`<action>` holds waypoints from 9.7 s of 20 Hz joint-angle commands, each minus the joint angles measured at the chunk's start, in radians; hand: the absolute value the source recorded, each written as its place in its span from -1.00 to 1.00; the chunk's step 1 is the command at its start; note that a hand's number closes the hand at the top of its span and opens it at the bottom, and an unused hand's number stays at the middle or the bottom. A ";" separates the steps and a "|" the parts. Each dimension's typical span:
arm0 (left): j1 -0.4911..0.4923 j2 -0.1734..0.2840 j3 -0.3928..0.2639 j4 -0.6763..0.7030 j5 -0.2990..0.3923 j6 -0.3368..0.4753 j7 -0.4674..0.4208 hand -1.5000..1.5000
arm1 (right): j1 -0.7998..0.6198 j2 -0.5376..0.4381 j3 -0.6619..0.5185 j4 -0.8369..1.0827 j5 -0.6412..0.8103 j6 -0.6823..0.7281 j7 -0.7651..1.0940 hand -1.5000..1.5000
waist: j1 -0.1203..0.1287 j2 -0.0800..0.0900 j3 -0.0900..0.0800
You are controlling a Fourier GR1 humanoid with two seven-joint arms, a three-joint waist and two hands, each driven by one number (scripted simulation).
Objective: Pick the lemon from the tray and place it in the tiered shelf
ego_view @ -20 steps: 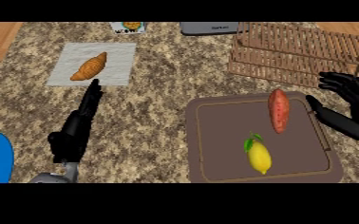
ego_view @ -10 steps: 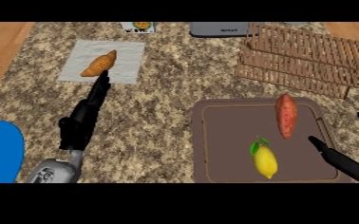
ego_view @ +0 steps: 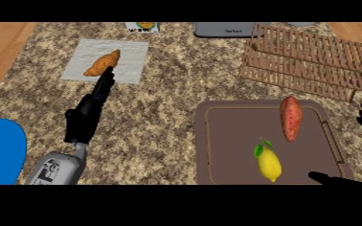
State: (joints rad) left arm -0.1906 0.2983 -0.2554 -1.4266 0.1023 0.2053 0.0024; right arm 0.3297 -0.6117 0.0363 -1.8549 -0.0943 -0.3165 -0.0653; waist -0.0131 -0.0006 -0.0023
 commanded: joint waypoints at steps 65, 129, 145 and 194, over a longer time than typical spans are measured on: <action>0.032 -0.145 0.174 -0.055 -0.166 -0.177 0.029 0.00 | -0.269 0.324 0.401 -0.080 0.955 0.475 0.955 -1.00 | 0.014 0.000 0.002; 0.024 -0.218 0.229 -0.056 -0.245 -0.211 0.068 0.00 | -0.794 0.611 0.505 -0.145 1.434 0.281 1.406 1.00 | 0.002 -0.007 0.002; 0.023 -0.214 0.245 0.001 -0.244 -0.222 0.008 0.00 | -1.167 0.590 0.077 -0.151 1.499 0.609 1.287 1.00 | 0.006 -0.005 0.002; 0.045 -0.248 0.214 -0.071 -0.272 -0.224 0.043 0.00 | -1.178 0.154 -0.382 0.674 1.353 -0.077 0.735 1.00 | 0.012 -0.002 0.001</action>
State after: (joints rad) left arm -0.1616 0.0632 -0.0200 -1.4653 -0.1581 -0.0254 0.0308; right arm -0.8829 -0.3971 -0.3289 -1.2209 1.1453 -0.4296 0.5718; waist 0.0038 0.0008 -0.0008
